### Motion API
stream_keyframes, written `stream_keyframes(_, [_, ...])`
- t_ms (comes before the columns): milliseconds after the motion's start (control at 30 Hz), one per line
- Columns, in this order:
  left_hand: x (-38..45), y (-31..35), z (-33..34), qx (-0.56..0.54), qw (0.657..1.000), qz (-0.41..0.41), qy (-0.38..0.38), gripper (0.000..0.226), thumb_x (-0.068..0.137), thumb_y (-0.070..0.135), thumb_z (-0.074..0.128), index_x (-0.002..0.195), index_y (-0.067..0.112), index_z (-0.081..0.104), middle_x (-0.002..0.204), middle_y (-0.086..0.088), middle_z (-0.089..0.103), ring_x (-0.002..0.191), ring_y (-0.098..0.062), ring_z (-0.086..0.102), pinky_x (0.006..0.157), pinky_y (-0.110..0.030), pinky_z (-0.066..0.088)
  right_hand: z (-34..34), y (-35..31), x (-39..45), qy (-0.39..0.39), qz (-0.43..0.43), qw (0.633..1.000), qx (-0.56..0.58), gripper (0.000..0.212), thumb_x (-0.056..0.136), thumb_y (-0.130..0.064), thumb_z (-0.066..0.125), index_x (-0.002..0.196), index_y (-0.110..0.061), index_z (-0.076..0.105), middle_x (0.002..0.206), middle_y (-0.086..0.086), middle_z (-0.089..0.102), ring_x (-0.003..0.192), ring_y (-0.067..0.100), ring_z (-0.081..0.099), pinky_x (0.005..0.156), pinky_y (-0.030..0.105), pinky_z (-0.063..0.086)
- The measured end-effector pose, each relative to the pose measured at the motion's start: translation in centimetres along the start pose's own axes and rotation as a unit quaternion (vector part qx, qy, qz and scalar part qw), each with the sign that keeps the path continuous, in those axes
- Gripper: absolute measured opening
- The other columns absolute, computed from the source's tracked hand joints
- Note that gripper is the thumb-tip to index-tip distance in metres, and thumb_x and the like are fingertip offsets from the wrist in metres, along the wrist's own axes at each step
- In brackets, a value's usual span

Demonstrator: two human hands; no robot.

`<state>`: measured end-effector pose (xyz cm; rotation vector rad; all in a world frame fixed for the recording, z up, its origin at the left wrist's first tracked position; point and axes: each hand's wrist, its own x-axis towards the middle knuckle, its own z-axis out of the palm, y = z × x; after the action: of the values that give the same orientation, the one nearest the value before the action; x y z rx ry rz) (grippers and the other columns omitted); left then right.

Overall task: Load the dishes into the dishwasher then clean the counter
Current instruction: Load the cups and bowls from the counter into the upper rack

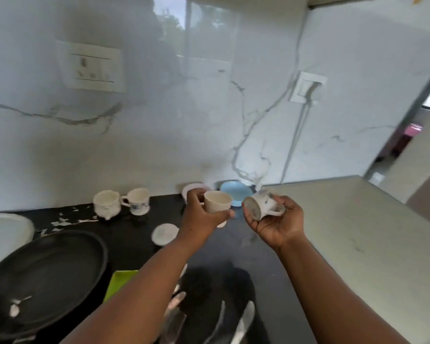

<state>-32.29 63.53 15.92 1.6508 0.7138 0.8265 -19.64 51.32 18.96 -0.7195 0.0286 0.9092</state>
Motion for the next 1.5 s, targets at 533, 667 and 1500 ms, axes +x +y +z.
stream_keyframes(533, [-23.1, 9.7, 35.3, -0.11, 0.912, -0.181, -0.352, 0.035, 0.076, 0.025, 0.079, 0.106, 0.021, 0.063, 0.095, -0.009, 0.069, 0.075, -0.021, 0.065, 0.07, -0.036, 0.056, -31.0, -23.6, -27.0, 0.178, -0.171, 0.969, 0.022, 0.02, 0.086, -0.03, 0.059, 0.098, -0.013, 0.059, 0.079, 0.007, 0.062, 0.064, 0.021, 0.058, 0.06, 0.029, 0.055])
stream_keyframes(667, [-29.5, 8.6, 43.5, 0.082, 0.886, -0.133, -0.436, 0.056, 0.069, 0.029, 0.086, 0.109, 0.017, 0.048, 0.098, -0.009, 0.062, 0.061, -0.019, 0.062, 0.055, -0.03, 0.053, -39.1, -25.5, -34.0, 0.291, -0.165, 0.942, 0.009, 0.026, 0.088, -0.024, 0.059, 0.108, -0.008, 0.058, 0.084, 0.012, 0.059, 0.069, 0.021, 0.056, 0.061, 0.032, 0.057])
stream_keyframes(1500, [-28.2, -9.5, 62.8, 0.479, 0.619, 0.091, -0.615, 0.085, 0.082, 0.034, 0.072, 0.146, 0.005, 0.024, 0.125, -0.013, 0.058, 0.11, -0.029, 0.058, 0.088, -0.038, 0.051, -59.3, -20.5, -27.6, 0.521, 0.119, 0.736, -0.415, 0.045, 0.072, -0.027, 0.083, 0.099, -0.02, 0.047, 0.101, 0.003, 0.057, 0.089, 0.022, 0.062, 0.081, 0.041, 0.058])
